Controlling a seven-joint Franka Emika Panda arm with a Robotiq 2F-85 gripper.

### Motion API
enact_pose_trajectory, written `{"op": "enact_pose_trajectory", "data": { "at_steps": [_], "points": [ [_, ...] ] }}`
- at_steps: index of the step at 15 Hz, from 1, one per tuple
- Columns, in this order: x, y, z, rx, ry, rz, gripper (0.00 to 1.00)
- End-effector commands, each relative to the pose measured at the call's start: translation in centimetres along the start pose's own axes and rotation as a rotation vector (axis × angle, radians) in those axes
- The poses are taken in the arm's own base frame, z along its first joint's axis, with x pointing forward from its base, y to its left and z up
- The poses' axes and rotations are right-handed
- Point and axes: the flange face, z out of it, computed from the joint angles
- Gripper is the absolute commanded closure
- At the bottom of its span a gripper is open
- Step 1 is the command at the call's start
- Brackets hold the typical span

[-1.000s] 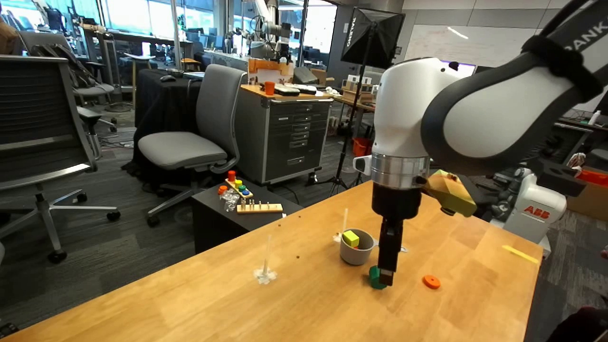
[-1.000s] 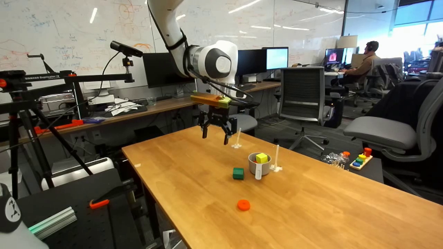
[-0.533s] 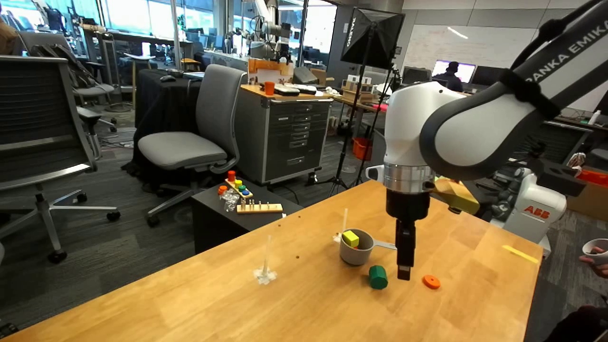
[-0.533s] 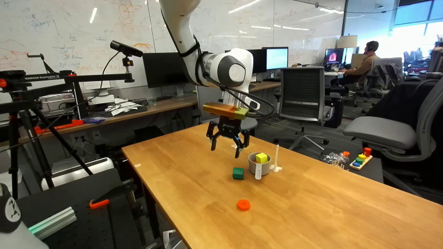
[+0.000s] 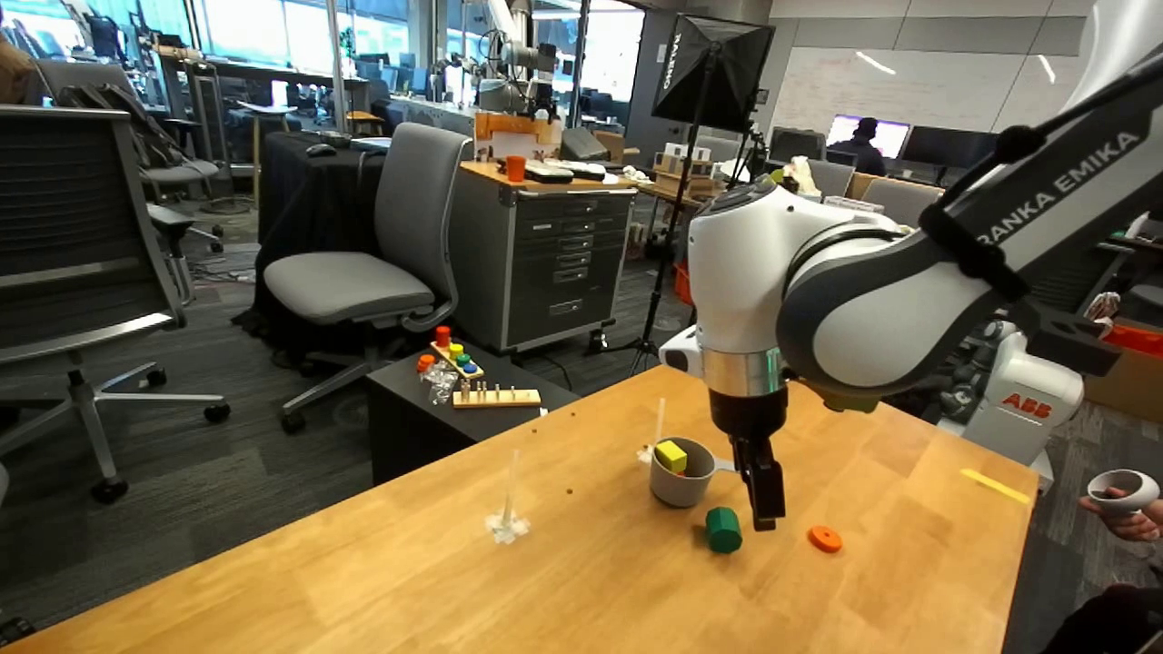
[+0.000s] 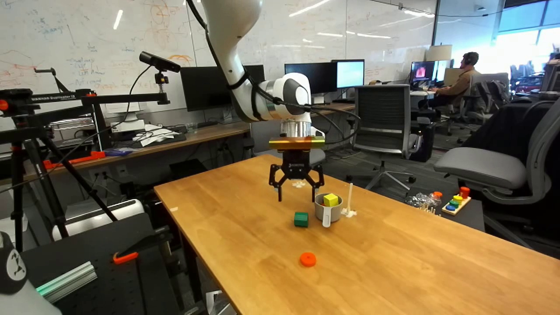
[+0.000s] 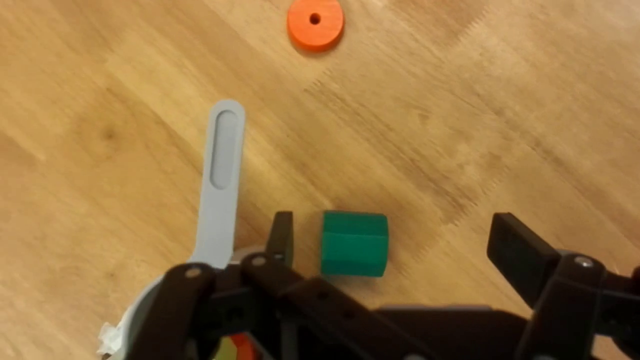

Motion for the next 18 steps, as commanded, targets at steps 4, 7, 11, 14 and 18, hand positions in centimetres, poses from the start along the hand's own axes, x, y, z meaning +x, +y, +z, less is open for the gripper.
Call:
{"op": "enact_pose_trajectory", "data": {
  "at_steps": [4,7,11,14,18],
  "points": [
    [2.4,1.2,1.4,-0.074,-0.025,0.009,0.00],
    [2.6,1.2,2.0,-0.055,-0.021,0.049,0.00],
    [2.8,1.2,2.4,-0.043,-0.017,0.091,0.00],
    [3.1,1.2,2.9,-0.027,-0.013,0.118,0.00],
    [3.5,1.1,3.7,-0.012,-0.017,0.152,0.00]
  ]
}}
